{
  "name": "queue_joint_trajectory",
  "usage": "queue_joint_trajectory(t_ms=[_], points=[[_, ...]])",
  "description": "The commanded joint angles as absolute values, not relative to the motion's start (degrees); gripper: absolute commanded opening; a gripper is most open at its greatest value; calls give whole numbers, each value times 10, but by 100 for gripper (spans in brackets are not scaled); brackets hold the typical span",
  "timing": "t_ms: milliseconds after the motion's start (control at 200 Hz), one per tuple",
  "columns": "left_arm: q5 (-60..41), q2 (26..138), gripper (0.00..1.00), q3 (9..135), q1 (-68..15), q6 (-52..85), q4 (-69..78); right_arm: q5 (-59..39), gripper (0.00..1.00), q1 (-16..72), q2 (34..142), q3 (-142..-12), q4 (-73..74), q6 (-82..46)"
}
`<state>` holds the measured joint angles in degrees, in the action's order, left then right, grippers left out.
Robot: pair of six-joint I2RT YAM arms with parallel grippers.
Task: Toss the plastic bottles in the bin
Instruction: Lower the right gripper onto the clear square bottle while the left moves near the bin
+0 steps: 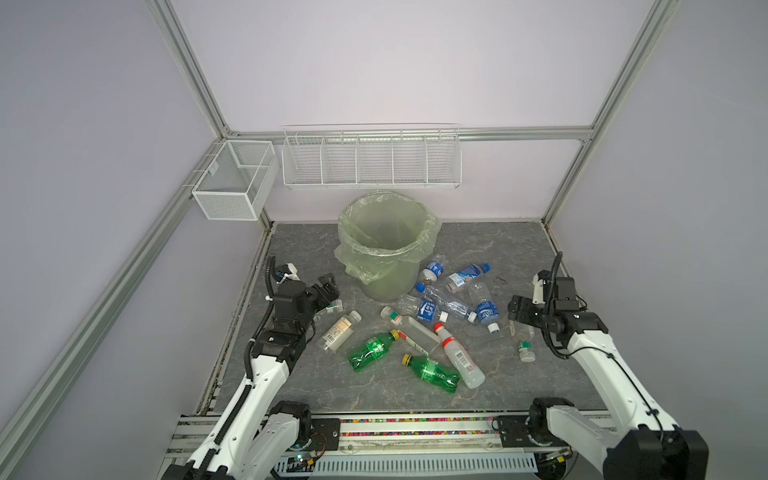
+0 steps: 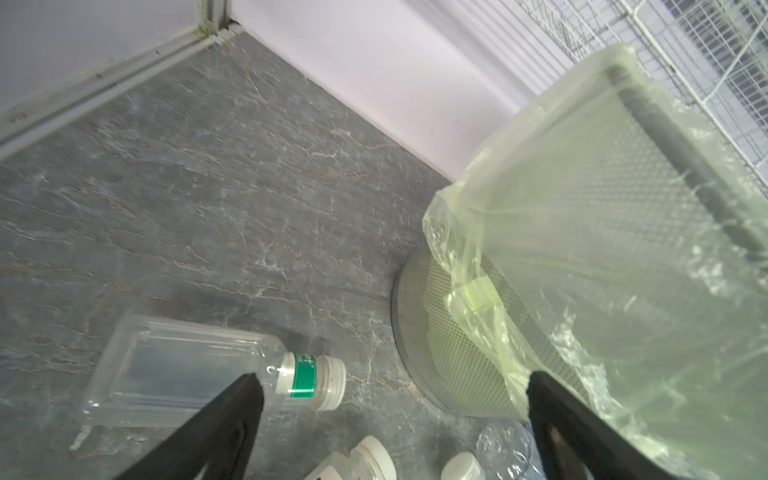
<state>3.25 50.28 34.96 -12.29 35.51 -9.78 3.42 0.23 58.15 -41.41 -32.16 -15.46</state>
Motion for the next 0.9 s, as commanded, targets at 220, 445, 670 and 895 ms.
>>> queue_joint_trajectory(t_ms=[220,445,670,895], points=[[-49,540,99,355,-124,338,-137,60,89,-6,607,-388,-332,-165],[-54,523,99,366,-125,334,-154,72,89,-8,634,-394,-345,-173],[-54,510,99,356,-124,337,-155,89,89,-8,694,-413,-359,-204],[-51,501,99,343,-124,339,-162,73,91,-9,722,-415,-337,-219]])
